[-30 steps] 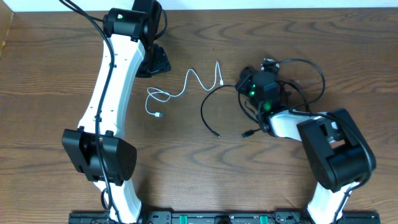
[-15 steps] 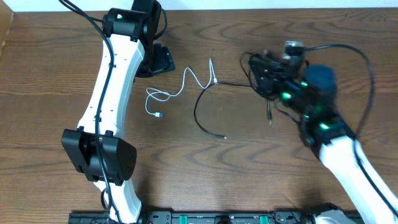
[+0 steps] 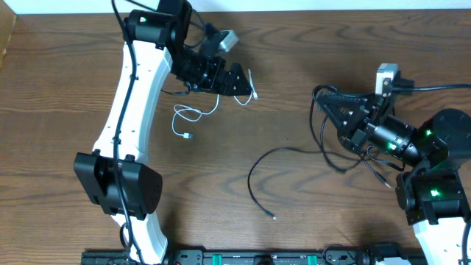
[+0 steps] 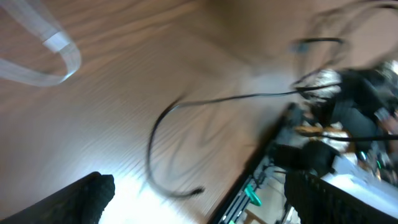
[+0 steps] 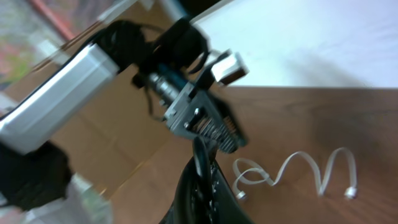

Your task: Untangle cables

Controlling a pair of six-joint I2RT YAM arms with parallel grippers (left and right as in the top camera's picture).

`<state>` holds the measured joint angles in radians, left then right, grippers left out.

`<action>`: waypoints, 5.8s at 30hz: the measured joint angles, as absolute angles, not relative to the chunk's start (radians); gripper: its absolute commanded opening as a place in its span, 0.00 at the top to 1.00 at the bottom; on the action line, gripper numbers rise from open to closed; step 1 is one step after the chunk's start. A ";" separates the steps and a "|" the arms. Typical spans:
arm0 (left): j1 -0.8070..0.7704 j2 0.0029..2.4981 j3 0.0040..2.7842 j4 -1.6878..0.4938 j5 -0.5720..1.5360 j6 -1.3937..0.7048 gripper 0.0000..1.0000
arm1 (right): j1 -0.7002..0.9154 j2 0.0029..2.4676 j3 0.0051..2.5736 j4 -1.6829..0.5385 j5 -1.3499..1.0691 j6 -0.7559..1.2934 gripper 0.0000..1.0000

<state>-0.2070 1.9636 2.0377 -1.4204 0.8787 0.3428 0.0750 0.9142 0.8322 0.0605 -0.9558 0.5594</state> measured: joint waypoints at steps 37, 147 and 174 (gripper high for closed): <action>-0.396 1.964 1.929 -1.096 1.036 0.414 0.05 | 0.073 0.916 0.830 0.404 -1.341 0.765 0.99; -0.406 2.156 1.924 -0.777 0.398 -0.480 0.92 | -0.881 1.423 0.842 0.525 -0.964 0.700 0.81; -0.407 2.156 1.923 -0.740 0.866 -0.876 0.92 | -0.141 1.423 0.852 -0.198 -0.907 0.354 0.68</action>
<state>-0.4068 2.1555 1.9228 -0.7403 0.8658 -0.8764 -0.1413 1.4235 0.8516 -0.1982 -0.9066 0.3538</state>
